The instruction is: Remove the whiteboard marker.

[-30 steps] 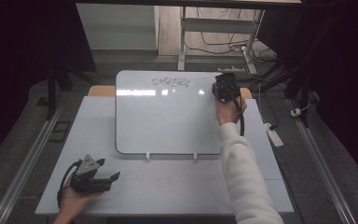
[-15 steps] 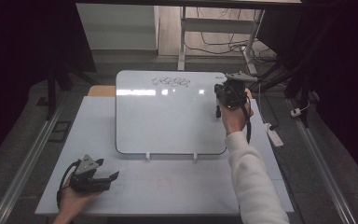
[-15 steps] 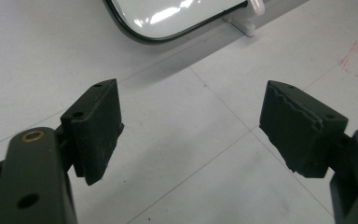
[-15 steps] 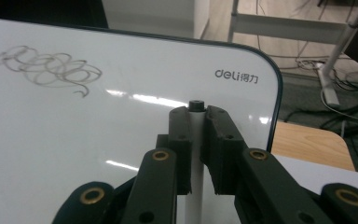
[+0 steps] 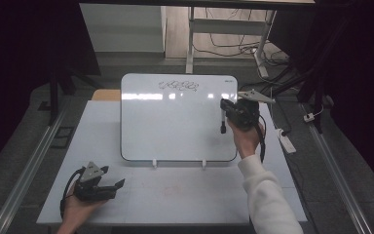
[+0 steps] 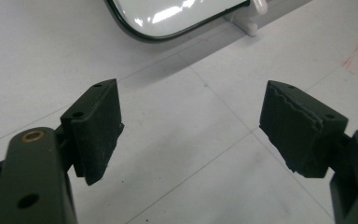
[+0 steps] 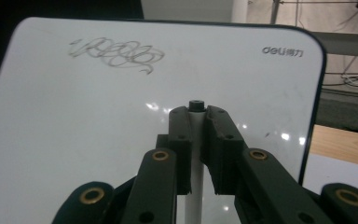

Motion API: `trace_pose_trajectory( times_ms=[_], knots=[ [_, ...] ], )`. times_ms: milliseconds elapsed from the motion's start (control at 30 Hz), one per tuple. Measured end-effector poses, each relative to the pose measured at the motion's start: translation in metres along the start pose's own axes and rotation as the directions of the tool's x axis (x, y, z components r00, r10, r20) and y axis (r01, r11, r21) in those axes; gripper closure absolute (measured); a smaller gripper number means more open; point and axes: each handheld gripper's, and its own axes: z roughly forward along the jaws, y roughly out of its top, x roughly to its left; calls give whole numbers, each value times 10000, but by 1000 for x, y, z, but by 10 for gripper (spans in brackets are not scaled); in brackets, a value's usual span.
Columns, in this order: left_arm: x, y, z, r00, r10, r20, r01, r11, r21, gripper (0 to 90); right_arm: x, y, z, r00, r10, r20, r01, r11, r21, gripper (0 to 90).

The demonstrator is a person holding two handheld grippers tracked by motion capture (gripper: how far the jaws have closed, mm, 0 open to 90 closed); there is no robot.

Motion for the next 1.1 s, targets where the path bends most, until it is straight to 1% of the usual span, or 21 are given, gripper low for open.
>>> trace_pose_trajectory(
  times_ms=[167,300,333,400,433,467,500,533,567,600,633,667,733,767,800,833,867,967,1000,1033,1100],
  knots=[
    [-5,5,-1,9999,94,69,-93,9998,-190,220,11,-12,-15,9977,12,-679,-29,9997,-251,802],
    [-10,12,-1,9998,145,170,-139,9993,-344,222,24,-23,-26,9919,-30,-1271,-20,9992,-390,802],
    [-11,14,-1,9996,175,200,-167,9991,-392,222,24,-23,-26,9919,-30,-1271,-20,9992,-390,802],
    [-15,20,-1,9993,195,319,-178,9985,-525,226,34,-29,-31,9864,-100,-1642,24,9989,-464,802],
    [-19,26,-1,9990,190,416,-163,9978,-640,227,37,-31,-33,9842,-128,-1765,43,9988,-481,801],
    [-19,26,-1,9990,190,416,-163,9978,-640,228,40,-32,-34,9828,-156,-1842,65,9988,-495,801],
    [-21,30,-1,9987,231,452,-199,9973,-704,228,43,-33,-35,9806,-162,-1952,60,9986,-523,801],
    [-26,40,-1,9980,300,551,-250,9958,-885,229,46,-35,-36,9779,-166,-2083,54,9985,-544,801],
    [-26,40,-1,9980,300,551,-250,9958,-885,232,49,-37,-37,9754,-170,-2196,51,9985,-546,801],
    [-31,49,-1,9971,346,670,-275,9941,-1050,233,51,-38,-38,9735,-202,-2279,75,9984,-563,801],
    [-31,49,-1,9971,346,670,-275,9941,-1050,236,53,-39,-38,9721,-202,-2338,71,9984,-566,801],
    [-35,56,0,9962,416,766,-326,9928,-1152,236,53,-39,-38,9721,-202,-2338,71,9984,-566,801],
    [-42,67,2,9943,523,929,-400,9907,-1303,241,59,-45,-40,9662,-201,-2569,46,9981,-609,801],
    [-49,78,5,9922,665,1059,-516,9891,-1378,243,61,-47,-40,9643,-183,-2643,24,9982,-604,801],
    [-49,78,5,9922,665,1059,-516,9891,-1378,243,61,-48,-40,9631,-157,-2688,-6,9982,-605,801],
    [-53,84,6,9909,760,1107,-600,9882,-1410,244,63,-51,-40,9613,-104,-2751,-72,9980,-627,801],
    [-61,96,11,9880,884,1267,-694,9867,-1469,245,64,-54,-40,9590,-43,-2834,-140,9979,-627,801],
    [-71,110,17,9842,977,1478,-750,9855,-1523,249,67,-60,-38,9566,-42,-2914,-109,9987,-502,801],
    [-71,110,17,9842,977,1478,-750,9855,-1523,250,68,-62,-37,9546,8,-2978,-158,9987,-479,801],
    [-76,116,22,9812,1039,1627,-787,9849,-1542,251,70,-63,-37,9533,20,-3019,-166,9988,-459,801],
    [-82,122,26,9779,1076,1795,-793,9842,-1581,256,73,-65,-37,9526,-36,-3043,-113,9988,-474,801]
  ],
)
